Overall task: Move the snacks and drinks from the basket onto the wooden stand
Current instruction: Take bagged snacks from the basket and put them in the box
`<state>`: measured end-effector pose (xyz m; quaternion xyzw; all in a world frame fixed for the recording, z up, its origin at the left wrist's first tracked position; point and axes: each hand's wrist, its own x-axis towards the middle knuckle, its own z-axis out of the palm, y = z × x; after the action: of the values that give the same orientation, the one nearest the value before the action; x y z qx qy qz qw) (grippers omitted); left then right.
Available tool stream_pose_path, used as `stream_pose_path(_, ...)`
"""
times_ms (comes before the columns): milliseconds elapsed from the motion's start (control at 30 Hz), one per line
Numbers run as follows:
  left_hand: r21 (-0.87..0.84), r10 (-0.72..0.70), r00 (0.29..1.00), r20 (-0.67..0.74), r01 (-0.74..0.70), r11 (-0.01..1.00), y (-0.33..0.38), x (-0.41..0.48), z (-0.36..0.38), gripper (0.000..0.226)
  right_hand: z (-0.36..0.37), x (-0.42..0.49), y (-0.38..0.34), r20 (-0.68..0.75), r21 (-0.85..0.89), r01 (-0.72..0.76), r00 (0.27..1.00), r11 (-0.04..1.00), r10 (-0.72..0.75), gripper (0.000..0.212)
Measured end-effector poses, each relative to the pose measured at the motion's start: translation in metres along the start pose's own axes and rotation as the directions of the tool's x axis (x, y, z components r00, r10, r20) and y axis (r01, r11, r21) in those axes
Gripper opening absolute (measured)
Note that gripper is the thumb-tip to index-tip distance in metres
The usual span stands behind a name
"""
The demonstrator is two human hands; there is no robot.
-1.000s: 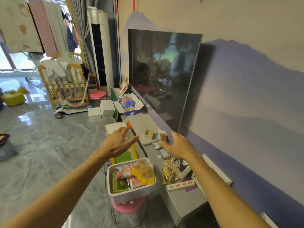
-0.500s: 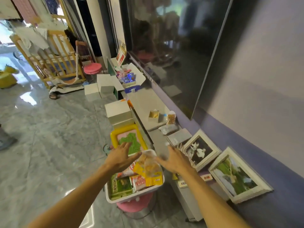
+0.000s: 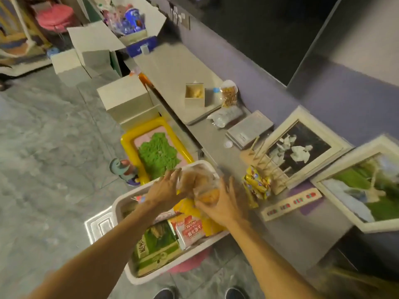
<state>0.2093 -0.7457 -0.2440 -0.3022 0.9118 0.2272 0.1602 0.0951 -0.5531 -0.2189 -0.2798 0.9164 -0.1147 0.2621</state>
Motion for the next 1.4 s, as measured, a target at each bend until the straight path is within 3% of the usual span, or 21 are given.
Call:
stream_pose_path(167, -0.102, 0.132, 0.991, 0.032, -0.128, 0.986, -0.015, 0.044, 0.037, 0.119, 0.056, 0.018, 0.001, -0.180, -0.055, -0.020, 0.984, 0.998, 0.010, 0.137)
stream_pose_path(300, -0.134, 0.230, 0.972, -0.048, -0.235, 0.963, -0.022, 0.061, 0.052, 0.113, 0.067, 0.021, 0.001, -0.230, -0.071, -0.039, 0.973, 0.997, 0.022, 0.137)
stream_pose_path(600, -0.180, 0.152, 0.974, -0.170, -0.182, 0.967, -0.021, 0.030, 0.007, 0.089, 0.027, 0.007, -0.007, -0.268, 0.013, 0.004, 0.964, 1.000, 0.000, 0.125)
stream_pose_path(800, -0.241, 0.089, 0.954, -0.287, -0.162, 0.957, 0.009, -0.044, -0.108, 0.084, -0.093, -0.037, -0.031, -0.349, 0.094, 0.054, 0.937, 0.994, -0.018, 0.121)
stream_pose_path(967, -0.234, 0.127, 0.913, -0.387, -0.231, 0.944, 0.059, -0.109, -0.237, 0.083, -0.229, -0.093, -0.063, -0.418, 0.110, 0.098, 0.907, 0.989, -0.044, 0.117)
stream_pose_path(1133, -0.221, 0.239, 0.852, -0.465, -0.373, 0.901, 0.115, -0.160, -0.364, 0.091, -0.358, -0.157, -0.104, -0.502, 0.142, 0.100, 0.865, 0.985, -0.015, 0.121)
stream_pose_path(1233, -0.161, 0.328, 0.808, -0.490, -0.453, 0.877, 0.151, -0.186, -0.432, 0.084, -0.423, -0.196, -0.125, -0.568, 0.187, 0.103, 0.823, 0.977, 0.022, 0.121)
stream_pose_path(1400, -0.120, 0.463, 0.717, -0.520, -0.598, 0.792, 0.214, -0.221, -0.505, 0.081, -0.503, -0.255, -0.131, -0.676, 0.219, 0.051, 0.728, 0.974, 0.113, 0.117)
